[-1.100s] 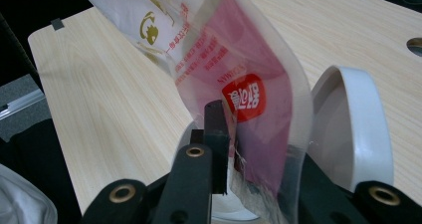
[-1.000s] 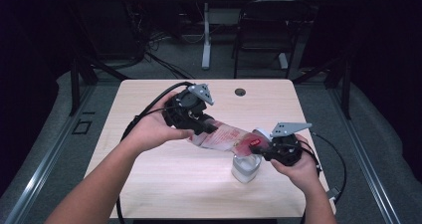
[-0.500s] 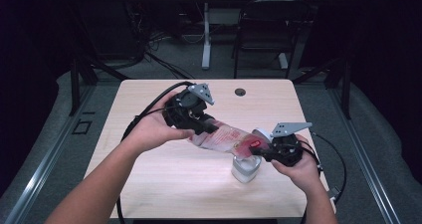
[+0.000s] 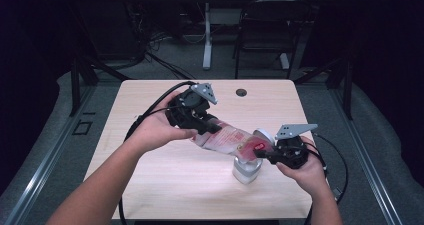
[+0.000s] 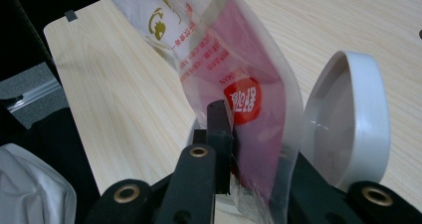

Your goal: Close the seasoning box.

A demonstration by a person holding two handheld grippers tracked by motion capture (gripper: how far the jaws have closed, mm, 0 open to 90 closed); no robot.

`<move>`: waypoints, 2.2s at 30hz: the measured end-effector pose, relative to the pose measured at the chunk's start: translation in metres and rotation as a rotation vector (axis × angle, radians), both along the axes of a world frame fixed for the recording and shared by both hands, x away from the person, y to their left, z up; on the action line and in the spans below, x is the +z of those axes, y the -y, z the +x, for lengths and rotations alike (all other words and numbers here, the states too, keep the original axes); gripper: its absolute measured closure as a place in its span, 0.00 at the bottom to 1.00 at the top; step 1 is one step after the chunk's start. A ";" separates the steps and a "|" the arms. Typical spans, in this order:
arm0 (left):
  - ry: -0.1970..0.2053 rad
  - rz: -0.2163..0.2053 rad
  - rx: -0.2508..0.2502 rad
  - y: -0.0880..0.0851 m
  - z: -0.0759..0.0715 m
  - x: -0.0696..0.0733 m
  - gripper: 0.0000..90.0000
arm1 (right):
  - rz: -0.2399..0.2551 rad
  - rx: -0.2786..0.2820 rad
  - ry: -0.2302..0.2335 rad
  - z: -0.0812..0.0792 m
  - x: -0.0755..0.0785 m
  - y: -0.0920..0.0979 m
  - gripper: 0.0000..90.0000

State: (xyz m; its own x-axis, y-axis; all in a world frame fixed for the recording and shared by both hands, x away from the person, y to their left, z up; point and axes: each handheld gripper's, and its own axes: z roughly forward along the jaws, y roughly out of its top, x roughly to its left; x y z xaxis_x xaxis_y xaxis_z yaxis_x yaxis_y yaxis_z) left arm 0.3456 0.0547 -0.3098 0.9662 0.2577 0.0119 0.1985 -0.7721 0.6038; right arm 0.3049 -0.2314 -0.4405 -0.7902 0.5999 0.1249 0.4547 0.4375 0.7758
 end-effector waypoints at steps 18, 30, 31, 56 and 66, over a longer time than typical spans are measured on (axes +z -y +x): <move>0.003 -0.006 -0.014 0.011 0.000 -0.002 0.80 | 0.002 -0.059 0.032 -0.005 0.006 0.014 0.96; 0.017 -0.006 -0.013 0.009 -0.004 0.002 0.80 | 0.008 -0.072 0.044 0.001 0.002 0.007 0.96; 0.016 -0.005 -0.015 0.009 -0.004 0.002 0.80 | 0.008 -0.068 0.041 0.001 0.001 0.006 0.96; 0.010 -0.015 -0.004 0.013 -0.001 0.004 0.80 | 0.013 -0.014 0.006 -0.001 0.002 0.010 0.97; 0.014 -0.013 -0.007 0.015 -0.004 0.006 0.80 | 0.007 -0.023 0.006 -0.002 0.003 0.009 0.97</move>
State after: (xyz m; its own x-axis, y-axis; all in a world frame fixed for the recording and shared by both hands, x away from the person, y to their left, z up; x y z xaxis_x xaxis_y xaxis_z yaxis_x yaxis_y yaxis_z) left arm 0.3419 0.0400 -0.3033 0.9678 0.2507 0.0221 0.1843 -0.7657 0.6163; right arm 0.3031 -0.2409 -0.4375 -0.7772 0.6169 0.1242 0.4596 0.4216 0.7817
